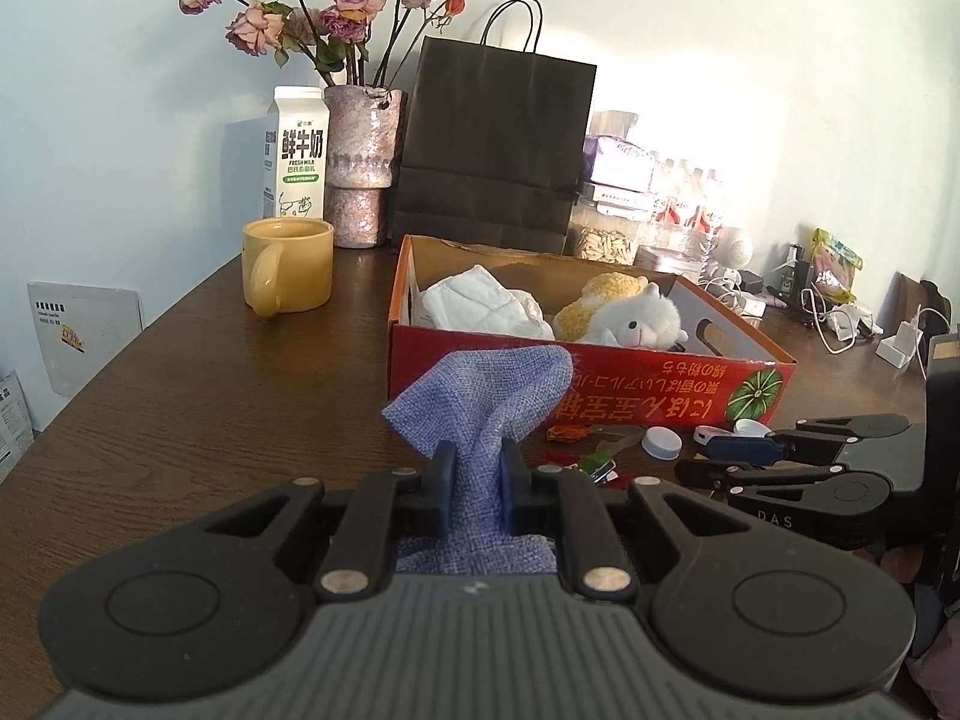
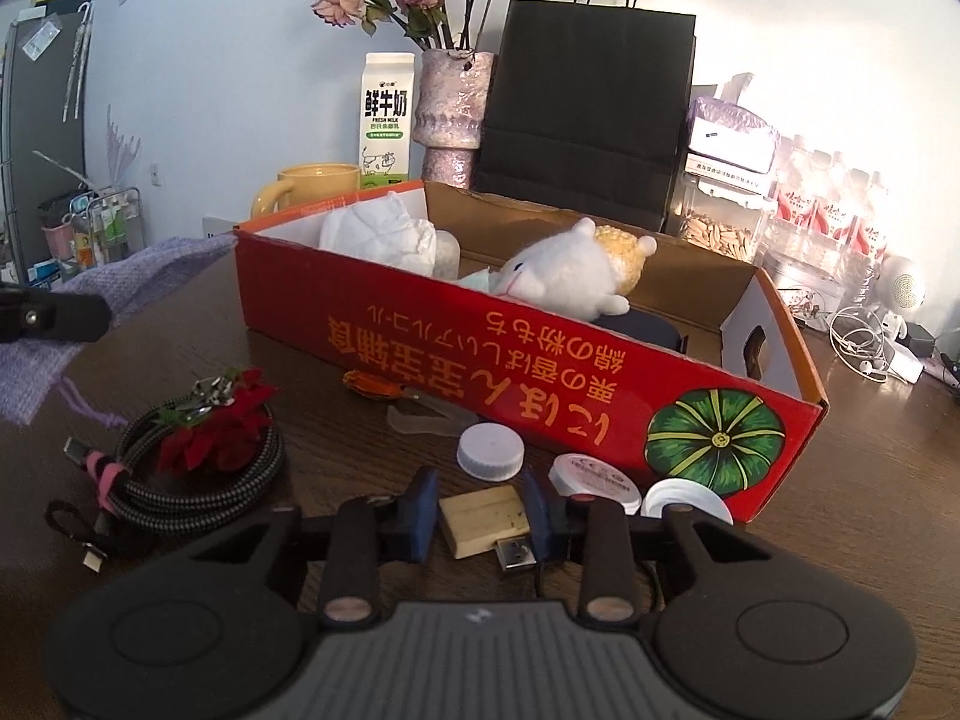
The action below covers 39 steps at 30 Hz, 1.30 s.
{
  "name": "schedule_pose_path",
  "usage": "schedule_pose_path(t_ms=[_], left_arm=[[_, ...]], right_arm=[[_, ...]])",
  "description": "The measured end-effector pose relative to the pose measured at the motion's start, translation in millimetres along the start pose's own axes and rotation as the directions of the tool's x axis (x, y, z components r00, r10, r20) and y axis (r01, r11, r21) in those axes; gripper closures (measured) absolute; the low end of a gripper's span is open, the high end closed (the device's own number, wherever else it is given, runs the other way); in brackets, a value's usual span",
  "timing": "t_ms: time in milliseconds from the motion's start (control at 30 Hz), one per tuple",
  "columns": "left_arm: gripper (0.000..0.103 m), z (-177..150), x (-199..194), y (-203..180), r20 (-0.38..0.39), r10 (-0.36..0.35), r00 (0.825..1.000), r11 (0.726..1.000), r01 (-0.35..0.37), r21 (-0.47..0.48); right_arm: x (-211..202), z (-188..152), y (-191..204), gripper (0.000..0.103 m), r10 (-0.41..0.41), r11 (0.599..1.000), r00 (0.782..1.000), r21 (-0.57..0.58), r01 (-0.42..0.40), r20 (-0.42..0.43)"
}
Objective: Organize objects
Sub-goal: 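Carry the blue-grey cloth and wooden block over the cardboard box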
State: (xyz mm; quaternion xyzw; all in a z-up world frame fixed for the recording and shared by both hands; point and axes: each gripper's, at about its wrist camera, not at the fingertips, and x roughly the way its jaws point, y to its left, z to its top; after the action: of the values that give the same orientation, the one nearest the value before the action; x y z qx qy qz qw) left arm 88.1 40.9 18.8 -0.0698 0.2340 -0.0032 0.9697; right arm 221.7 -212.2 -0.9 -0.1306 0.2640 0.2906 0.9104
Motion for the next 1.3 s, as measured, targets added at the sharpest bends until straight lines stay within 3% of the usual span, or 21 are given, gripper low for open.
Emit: schedule_pose_path(t_ms=[333,800,1033,1300], left_arm=[[0.088,13.4,-0.7,-6.4,0.032,-0.017,0.999,1.000,0.016,0.017],[0.088,73.3,41.7,-42.8,0.114,-0.082,0.990,0.996,0.077,0.048],[0.088,94.4,88.8,-54.5,0.107,-0.089,0.990,0.996,0.085,0.039],[0.088,97.2,138.8,-46.8,0.057,-0.082,0.995,0.997,0.081,0.018]], right_arm=[[-22.6,7.9,-4.0,0.074,-0.011,1.000,0.994,0.027,0.008,0.107],[-25.7,61.0,-37.9,0.074,-0.094,0.992,0.961,0.110,0.067,0.261],[0.8,84.7,-62.1,0.074,-0.120,0.986,0.955,0.142,0.084,0.271],[31.5,83.0,-83.3,0.074,-0.123,0.980,0.969,0.180,0.085,0.215]])
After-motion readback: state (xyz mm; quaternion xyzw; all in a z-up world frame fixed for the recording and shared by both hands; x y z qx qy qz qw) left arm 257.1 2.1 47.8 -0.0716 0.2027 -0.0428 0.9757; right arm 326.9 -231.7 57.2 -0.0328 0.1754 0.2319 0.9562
